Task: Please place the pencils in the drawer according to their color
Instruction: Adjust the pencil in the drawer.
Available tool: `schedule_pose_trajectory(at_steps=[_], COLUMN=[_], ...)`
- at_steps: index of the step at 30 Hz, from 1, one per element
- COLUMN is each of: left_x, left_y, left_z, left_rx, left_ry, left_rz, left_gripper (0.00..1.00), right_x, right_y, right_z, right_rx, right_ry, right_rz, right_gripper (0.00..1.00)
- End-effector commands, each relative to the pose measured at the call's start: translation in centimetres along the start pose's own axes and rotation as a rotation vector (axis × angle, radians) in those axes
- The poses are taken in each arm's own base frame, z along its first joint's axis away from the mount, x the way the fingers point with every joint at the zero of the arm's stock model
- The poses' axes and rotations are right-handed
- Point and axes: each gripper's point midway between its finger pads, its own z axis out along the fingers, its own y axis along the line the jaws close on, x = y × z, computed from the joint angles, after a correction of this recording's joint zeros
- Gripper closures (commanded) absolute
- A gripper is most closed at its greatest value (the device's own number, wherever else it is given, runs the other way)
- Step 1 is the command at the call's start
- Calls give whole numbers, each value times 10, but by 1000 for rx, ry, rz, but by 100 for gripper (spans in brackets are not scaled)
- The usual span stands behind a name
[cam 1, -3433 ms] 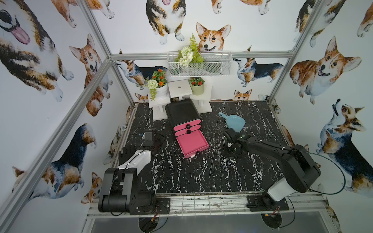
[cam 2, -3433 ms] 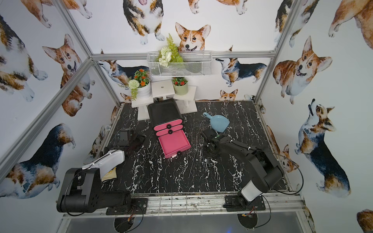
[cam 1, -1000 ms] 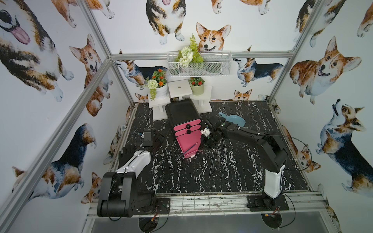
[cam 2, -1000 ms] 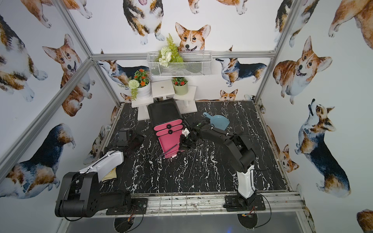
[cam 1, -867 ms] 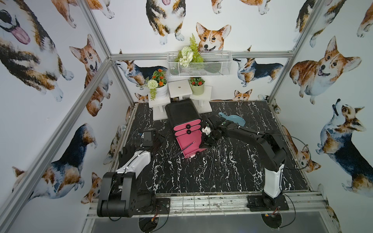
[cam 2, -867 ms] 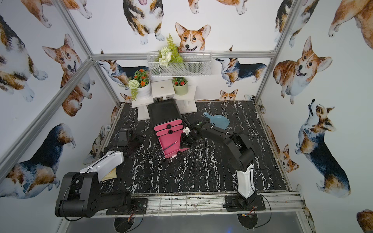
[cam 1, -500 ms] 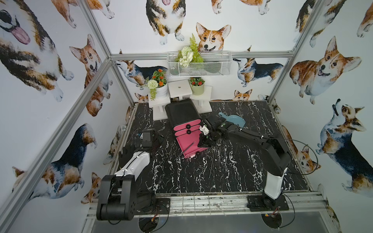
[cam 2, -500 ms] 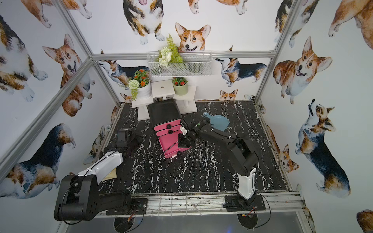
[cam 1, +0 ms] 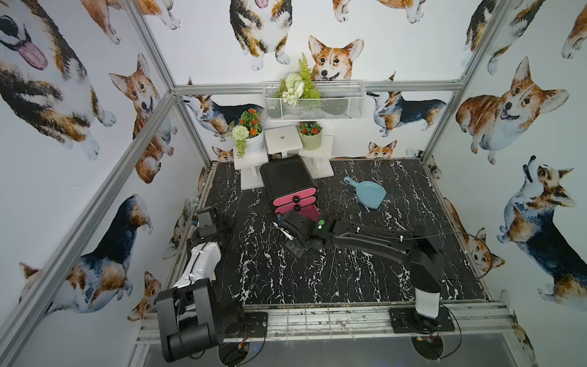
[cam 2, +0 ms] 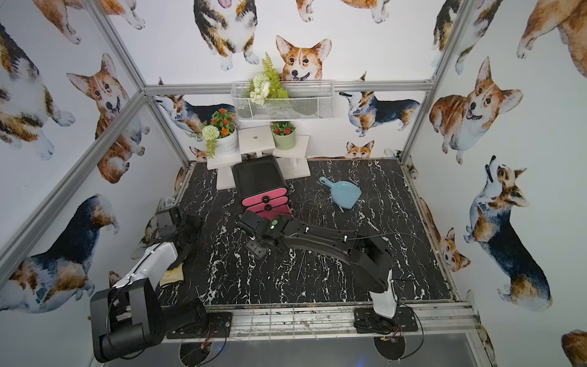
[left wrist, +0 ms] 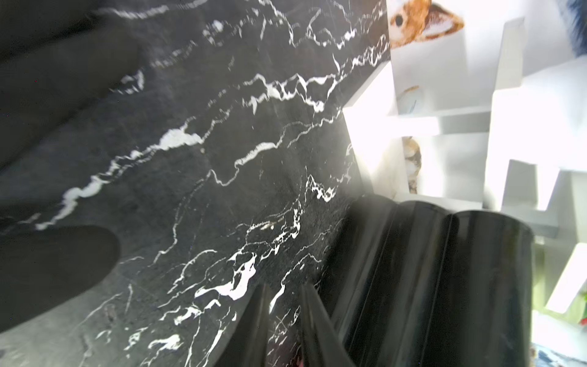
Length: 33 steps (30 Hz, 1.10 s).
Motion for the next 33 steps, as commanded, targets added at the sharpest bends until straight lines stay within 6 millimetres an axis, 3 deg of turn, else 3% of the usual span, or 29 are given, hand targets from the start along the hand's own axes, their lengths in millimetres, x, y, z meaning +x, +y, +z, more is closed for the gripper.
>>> schedule_pose_trajectory(at_steps=[1,8,13,19,24,33], left_x=[-4,-10,-8,-9,-9,-8], left_y=[6,6,9,8,7,8], left_z=[-5,-10,-8,-10,-10,-9], left_rx=[1,11,4,8,10,11], left_ry=[11,7,10,5,7,6], left_rz=[-41,-53,-54,-52,-52,-47], left_gripper=[76,76,76,76,76,76], right_x=[14,12,9,21,20,22], right_y=[-5,27,35,34,16,-47], right_z=[10,32,36,51,56,57], right_rx=[122,77,40,50,111,206], right_ry=[88,131,135,191,204,224], right_rz=[-147,-241,-245,-254,-202,-23], right_gripper=[27,14,13,12,13,18])
